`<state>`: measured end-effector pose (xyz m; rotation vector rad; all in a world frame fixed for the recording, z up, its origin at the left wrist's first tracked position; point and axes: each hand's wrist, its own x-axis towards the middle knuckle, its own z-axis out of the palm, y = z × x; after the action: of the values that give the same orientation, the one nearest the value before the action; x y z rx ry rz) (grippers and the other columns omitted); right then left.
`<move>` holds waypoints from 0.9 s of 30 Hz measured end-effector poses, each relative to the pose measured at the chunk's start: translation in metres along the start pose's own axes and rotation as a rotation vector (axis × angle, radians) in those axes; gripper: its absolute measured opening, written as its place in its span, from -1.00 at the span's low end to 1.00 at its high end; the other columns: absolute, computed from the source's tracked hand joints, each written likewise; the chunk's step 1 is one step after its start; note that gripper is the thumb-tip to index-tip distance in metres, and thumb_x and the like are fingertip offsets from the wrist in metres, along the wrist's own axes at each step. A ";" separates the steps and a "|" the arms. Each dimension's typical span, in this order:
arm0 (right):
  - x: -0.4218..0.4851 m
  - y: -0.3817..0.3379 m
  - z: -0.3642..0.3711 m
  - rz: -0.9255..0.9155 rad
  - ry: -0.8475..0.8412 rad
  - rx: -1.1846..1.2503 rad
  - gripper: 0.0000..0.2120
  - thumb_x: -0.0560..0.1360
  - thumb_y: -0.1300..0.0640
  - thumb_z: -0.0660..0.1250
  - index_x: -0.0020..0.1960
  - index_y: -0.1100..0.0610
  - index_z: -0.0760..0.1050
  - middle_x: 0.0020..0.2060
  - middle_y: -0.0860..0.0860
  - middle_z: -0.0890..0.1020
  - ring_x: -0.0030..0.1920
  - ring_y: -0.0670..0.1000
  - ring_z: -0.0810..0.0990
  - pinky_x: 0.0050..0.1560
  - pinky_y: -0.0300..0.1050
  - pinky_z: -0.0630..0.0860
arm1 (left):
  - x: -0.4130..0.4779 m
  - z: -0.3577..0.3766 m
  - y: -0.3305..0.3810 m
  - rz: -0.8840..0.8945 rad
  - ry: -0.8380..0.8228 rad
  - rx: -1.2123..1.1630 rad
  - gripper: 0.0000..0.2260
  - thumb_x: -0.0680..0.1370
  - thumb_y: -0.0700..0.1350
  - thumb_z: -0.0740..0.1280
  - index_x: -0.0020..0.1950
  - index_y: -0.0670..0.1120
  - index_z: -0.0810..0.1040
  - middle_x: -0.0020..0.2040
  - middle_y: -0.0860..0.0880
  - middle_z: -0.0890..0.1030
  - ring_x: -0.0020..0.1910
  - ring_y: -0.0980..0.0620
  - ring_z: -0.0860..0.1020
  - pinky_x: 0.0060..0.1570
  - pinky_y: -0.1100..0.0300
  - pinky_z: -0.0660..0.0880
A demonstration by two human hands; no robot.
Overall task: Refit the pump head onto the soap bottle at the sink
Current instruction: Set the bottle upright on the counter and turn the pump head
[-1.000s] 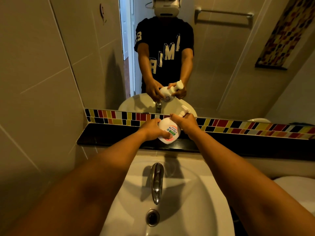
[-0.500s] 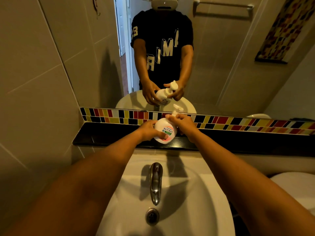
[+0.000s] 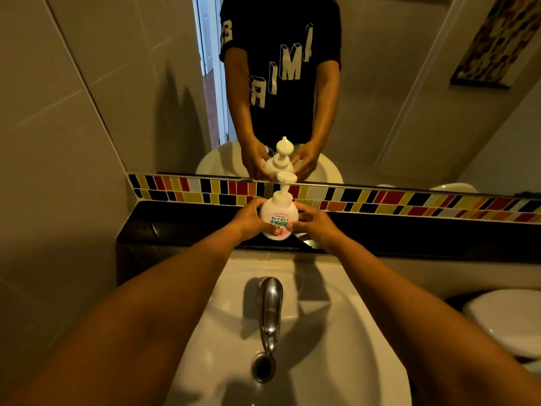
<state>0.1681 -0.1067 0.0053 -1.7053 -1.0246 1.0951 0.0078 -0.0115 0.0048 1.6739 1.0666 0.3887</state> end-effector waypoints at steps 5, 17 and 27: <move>0.011 0.007 -0.002 -0.009 0.042 0.006 -0.39 0.44 0.31 0.46 0.43 0.01 0.41 0.27 0.13 0.60 0.26 0.17 0.56 0.23 0.19 0.54 | 0.011 0.005 -0.007 0.007 -0.011 -0.023 -0.35 0.36 -0.25 0.56 0.40 -0.09 0.42 0.33 -0.13 0.55 0.31 -0.15 0.51 0.30 -0.18 0.47; 0.021 0.018 -0.005 -0.050 0.064 -0.015 -0.39 0.42 0.31 0.48 0.41 0.02 0.44 0.25 0.11 0.61 0.27 0.13 0.57 0.24 0.15 0.55 | 0.026 0.008 -0.016 0.020 0.022 -0.021 -0.32 0.33 -0.25 0.57 0.40 -0.05 0.42 0.31 -0.10 0.57 0.29 -0.12 0.53 0.28 -0.10 0.49; 0.009 -0.037 -0.023 -0.209 0.039 -0.065 -0.28 0.41 0.22 0.51 0.50 0.02 0.32 0.32 0.00 0.52 0.26 -0.03 0.51 0.16 -0.19 0.52 | 0.027 0.006 -0.018 0.023 0.008 -0.015 -0.38 0.33 -0.25 0.57 0.34 -0.03 0.46 0.27 -0.08 0.58 0.26 -0.11 0.54 0.26 -0.09 0.51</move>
<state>0.1858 -0.0918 0.0436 -1.6221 -1.1961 0.8999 0.0181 0.0071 -0.0199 1.6741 1.0487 0.4175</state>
